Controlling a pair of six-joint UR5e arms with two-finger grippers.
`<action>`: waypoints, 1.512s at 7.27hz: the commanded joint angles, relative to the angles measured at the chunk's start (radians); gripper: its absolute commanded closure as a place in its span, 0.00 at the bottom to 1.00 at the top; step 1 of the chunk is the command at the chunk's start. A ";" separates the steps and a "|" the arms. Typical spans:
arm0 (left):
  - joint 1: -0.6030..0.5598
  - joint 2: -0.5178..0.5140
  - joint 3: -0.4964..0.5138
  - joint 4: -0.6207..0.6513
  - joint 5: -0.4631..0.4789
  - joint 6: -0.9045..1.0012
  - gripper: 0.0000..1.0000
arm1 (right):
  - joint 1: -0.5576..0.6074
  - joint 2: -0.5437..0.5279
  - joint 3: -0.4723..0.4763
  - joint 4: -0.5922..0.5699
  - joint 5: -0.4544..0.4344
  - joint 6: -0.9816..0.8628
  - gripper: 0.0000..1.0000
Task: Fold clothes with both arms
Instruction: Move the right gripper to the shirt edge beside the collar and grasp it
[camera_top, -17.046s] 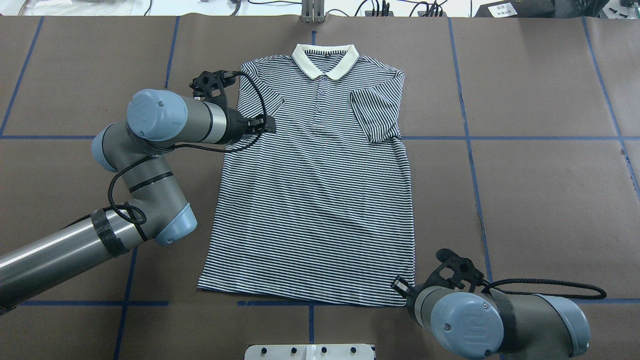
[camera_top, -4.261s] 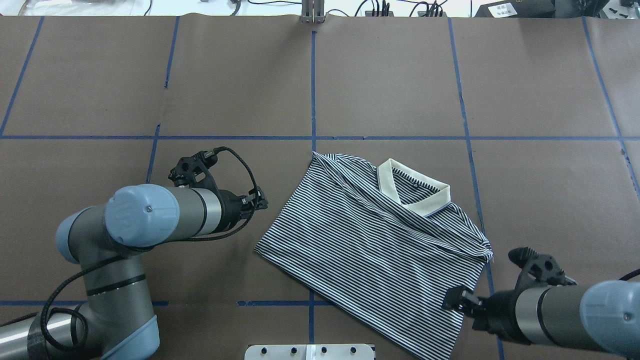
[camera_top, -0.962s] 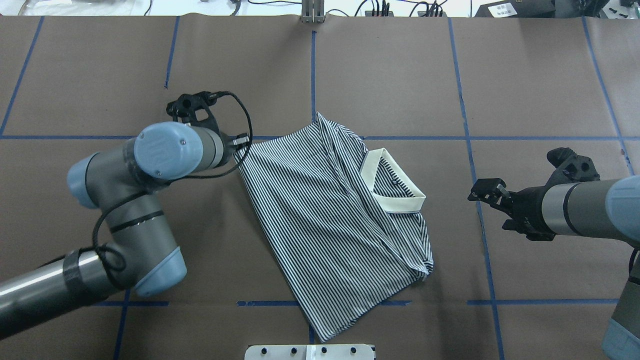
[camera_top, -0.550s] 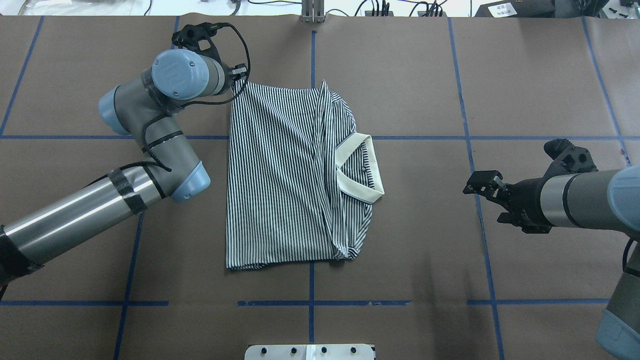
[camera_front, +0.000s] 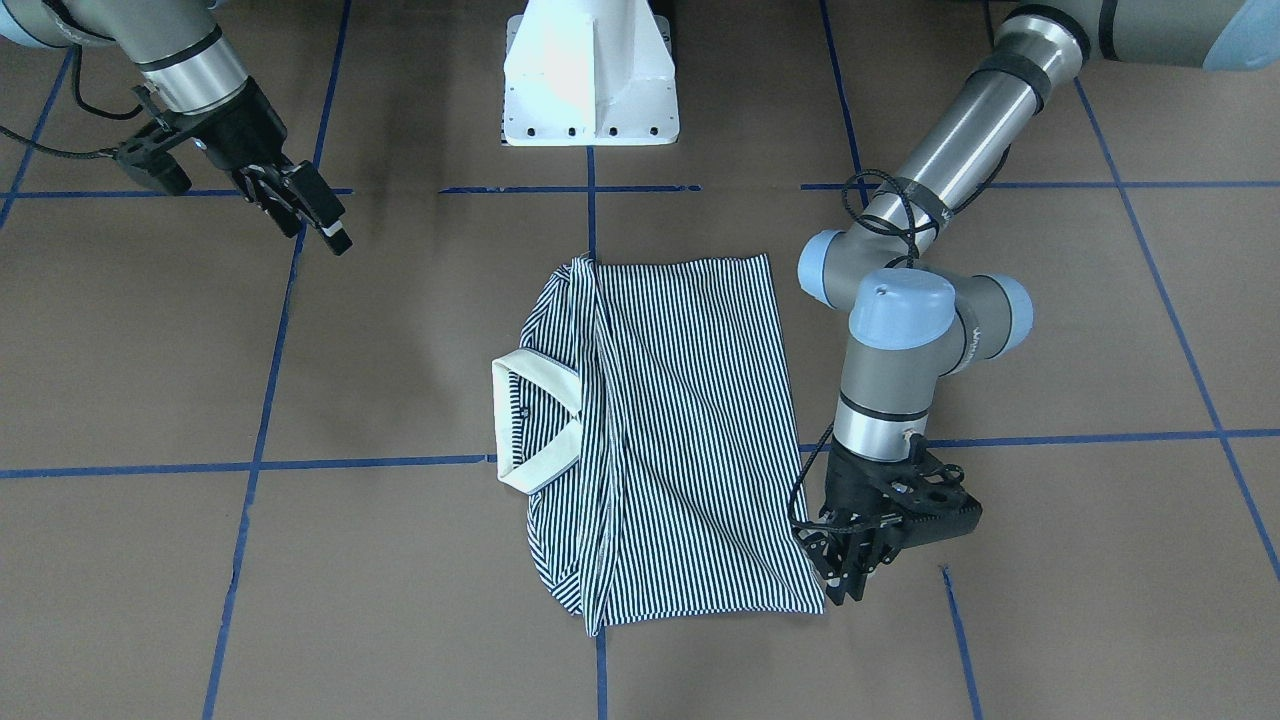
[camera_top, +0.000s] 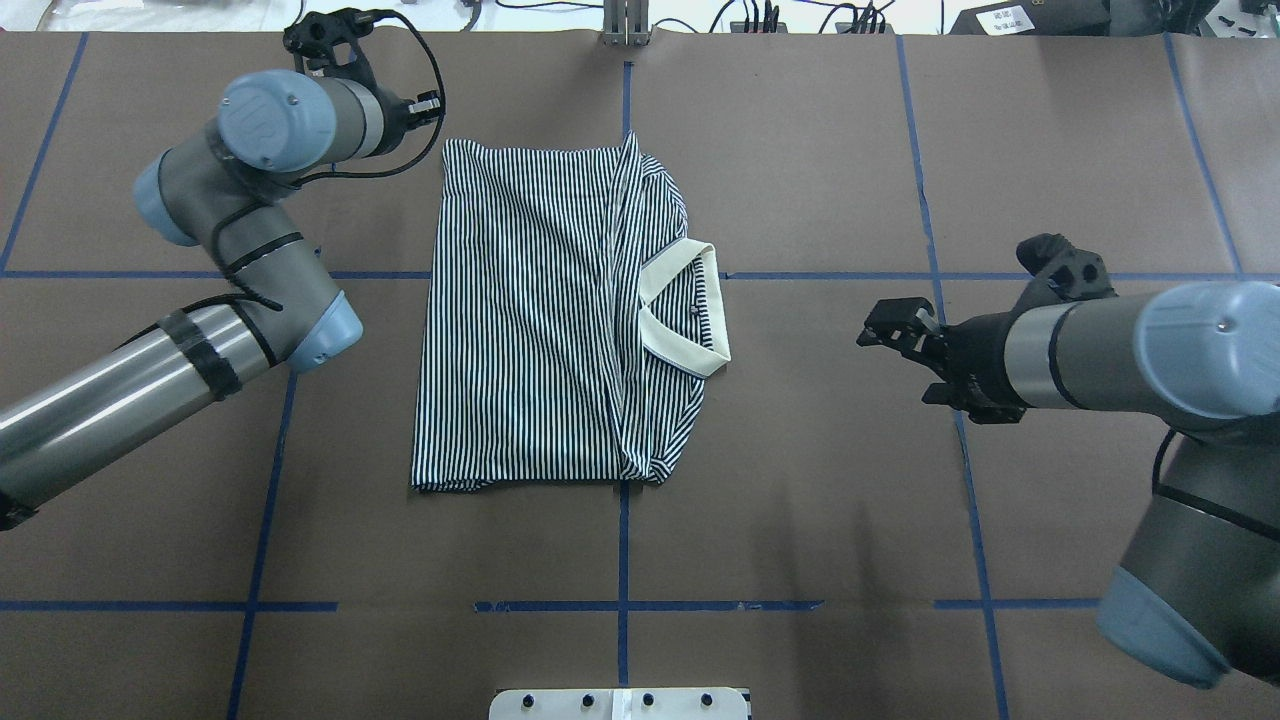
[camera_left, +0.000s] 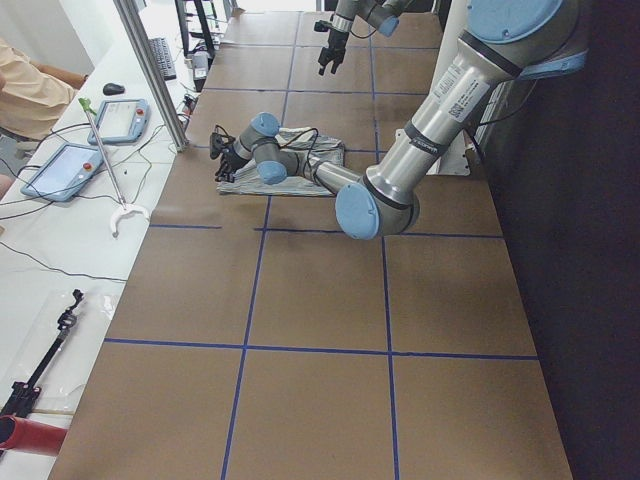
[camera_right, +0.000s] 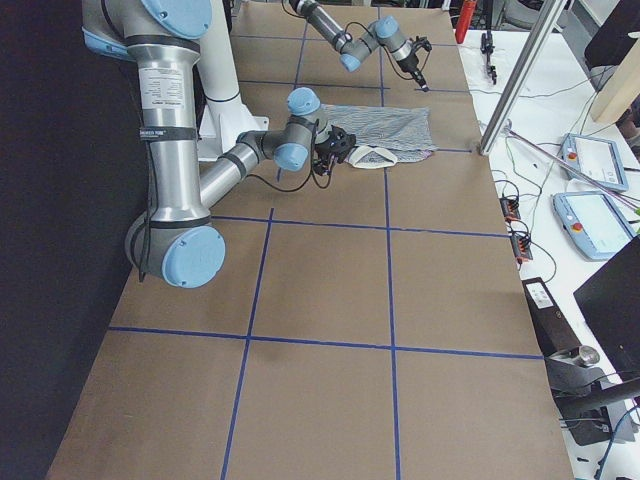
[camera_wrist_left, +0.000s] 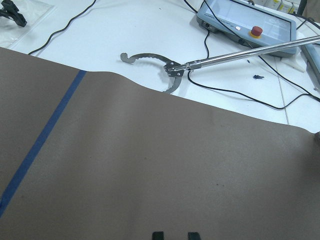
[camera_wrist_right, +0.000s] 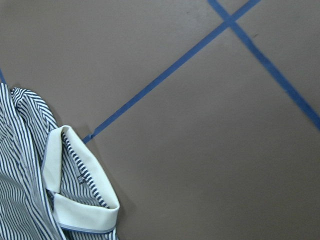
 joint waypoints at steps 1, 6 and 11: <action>0.001 0.170 -0.256 0.006 -0.107 -0.032 0.71 | -0.084 0.304 -0.106 -0.291 -0.056 0.014 0.00; 0.010 0.181 -0.255 0.006 -0.105 -0.060 0.71 | -0.298 0.419 -0.260 -0.297 -0.258 0.337 0.08; 0.012 0.183 -0.257 0.006 -0.105 -0.071 0.71 | -0.317 0.486 -0.362 -0.300 -0.253 0.364 0.20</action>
